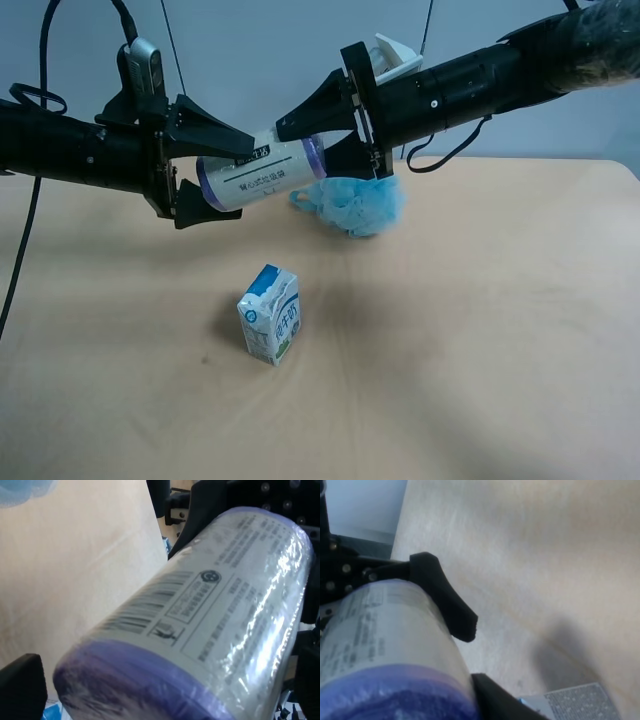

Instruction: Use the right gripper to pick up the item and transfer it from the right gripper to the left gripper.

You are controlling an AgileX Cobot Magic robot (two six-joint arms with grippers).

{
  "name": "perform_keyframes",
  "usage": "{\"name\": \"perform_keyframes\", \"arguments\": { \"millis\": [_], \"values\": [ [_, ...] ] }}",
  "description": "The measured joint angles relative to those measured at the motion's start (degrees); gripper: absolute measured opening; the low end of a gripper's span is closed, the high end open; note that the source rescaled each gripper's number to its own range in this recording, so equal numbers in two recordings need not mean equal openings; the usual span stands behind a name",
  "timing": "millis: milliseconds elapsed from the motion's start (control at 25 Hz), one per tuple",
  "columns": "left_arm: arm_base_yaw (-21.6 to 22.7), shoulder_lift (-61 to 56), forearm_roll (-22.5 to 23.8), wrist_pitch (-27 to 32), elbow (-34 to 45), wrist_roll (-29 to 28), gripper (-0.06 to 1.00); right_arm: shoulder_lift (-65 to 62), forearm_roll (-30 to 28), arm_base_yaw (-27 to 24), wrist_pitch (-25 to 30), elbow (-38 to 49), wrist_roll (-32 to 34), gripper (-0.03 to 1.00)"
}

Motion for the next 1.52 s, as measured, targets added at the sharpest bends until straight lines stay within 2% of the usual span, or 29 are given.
{"name": "perform_keyframes", "arguments": {
  "millis": [80, 160, 280, 360, 400, 720, 1000, 1520],
  "values": [
    [0.00, 0.00, -0.16, 0.00, 0.00, -0.06, 0.99, 0.00, 0.00, 0.00, 0.00, 0.00, -0.32, 0.00],
    [-0.05, 0.00, -0.26, 0.00, 0.00, -0.11, 0.89, 0.00, 0.00, 0.00, 0.00, 0.00, -0.95, 0.00],
    [-0.05, 0.00, -0.35, 0.25, 0.00, -0.11, 0.57, 0.00, 0.02, 0.00, -0.07, 0.00, -1.96, 0.00],
    [-0.05, 0.00, -0.71, 0.73, 0.00, -0.11, 0.29, 0.00, 0.02, -0.59, 0.09, 0.00, -2.13, 0.00],
    [-0.05, 0.00, -1.18, 0.73, 0.00, -0.11, 0.27, 0.00, 0.16, -1.04, 0.25, 0.00, -2.15, 0.00],
    [-0.51, 0.00, -4.41, 0.73, -0.11, -0.17, 0.18, 0.00, 1.40, -3.40, 1.55, 0.00, -2.34, 0.00],
    [-0.51, 0.00, -5.30, 0.73, -0.11, -2.82, 0.17, 0.00, 1.78, -3.59, 1.39, 0.00, -4.82, 0.00],
    [-0.51, 0.45, -8.75, 0.44, -0.11, -4.68, 0.15, -0.10, 2.27, -3.99, 0.70, 0.00, -5.35, 0.00]
  ]
}}
